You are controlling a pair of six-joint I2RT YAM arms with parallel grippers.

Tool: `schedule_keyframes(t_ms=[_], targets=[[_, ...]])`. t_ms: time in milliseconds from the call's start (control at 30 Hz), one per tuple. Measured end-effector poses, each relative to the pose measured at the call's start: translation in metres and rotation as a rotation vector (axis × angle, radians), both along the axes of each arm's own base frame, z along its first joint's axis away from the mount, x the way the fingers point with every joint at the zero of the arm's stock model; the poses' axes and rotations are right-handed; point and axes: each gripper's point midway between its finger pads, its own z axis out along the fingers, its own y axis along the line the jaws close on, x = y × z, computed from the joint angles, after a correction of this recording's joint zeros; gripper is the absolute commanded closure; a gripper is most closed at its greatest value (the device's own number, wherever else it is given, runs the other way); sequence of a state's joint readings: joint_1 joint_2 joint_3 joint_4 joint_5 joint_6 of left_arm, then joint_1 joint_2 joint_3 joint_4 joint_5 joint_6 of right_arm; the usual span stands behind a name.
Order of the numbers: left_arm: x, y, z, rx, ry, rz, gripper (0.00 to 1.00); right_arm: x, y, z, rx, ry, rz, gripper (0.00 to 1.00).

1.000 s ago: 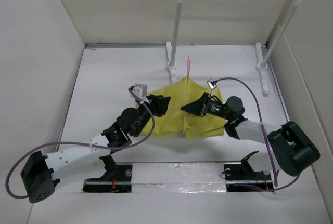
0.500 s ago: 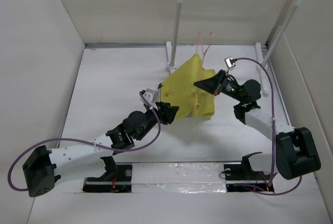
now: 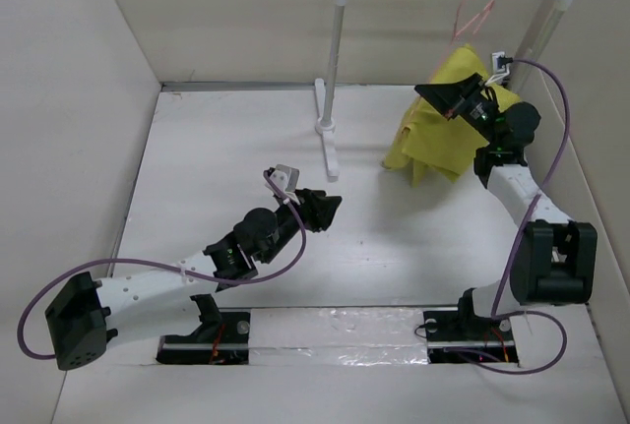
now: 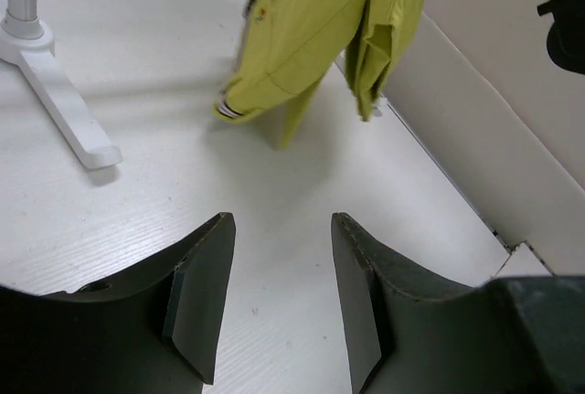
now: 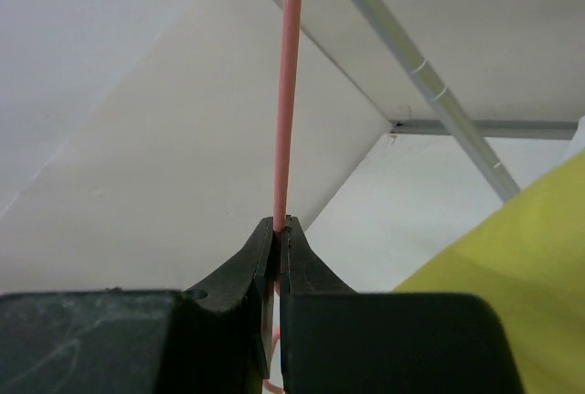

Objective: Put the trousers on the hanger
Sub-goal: Place the hanger at the clothesline.

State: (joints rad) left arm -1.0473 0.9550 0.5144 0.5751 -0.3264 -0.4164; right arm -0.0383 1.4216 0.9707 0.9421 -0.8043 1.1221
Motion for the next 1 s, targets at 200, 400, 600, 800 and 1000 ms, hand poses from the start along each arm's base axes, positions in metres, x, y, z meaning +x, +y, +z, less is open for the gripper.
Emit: schedule_keyframes(t_ms=[200, 400, 600, 800, 1000], targets=[[-0.001, -0.002, 0.003, -0.023, 0.001, -0.006, 0.57, 0.039, -0.010, 0.009, 0.017, 0.026, -0.017, 1.00], [0.000, -0.006, -0.004, -0.016, 0.019, -0.015, 0.57, 0.073, -0.016, 0.009, 0.037, 0.042, -0.023, 1.00], [0.001, -0.009, -0.012, -0.001, 0.033, -0.017, 0.57, 0.097, -0.017, -0.017, 0.053, 0.112, -0.017, 1.00], [0.002, -0.012, -0.019, 0.018, 0.044, -0.019, 0.58, 0.109, -0.017, -0.040, 0.073, 0.178, -0.008, 1.00], [0.002, -0.012, -0.022, 0.021, 0.048, -0.018, 0.57, 0.114, -0.021, -0.044, 0.093, 0.177, -0.005, 1.00]])
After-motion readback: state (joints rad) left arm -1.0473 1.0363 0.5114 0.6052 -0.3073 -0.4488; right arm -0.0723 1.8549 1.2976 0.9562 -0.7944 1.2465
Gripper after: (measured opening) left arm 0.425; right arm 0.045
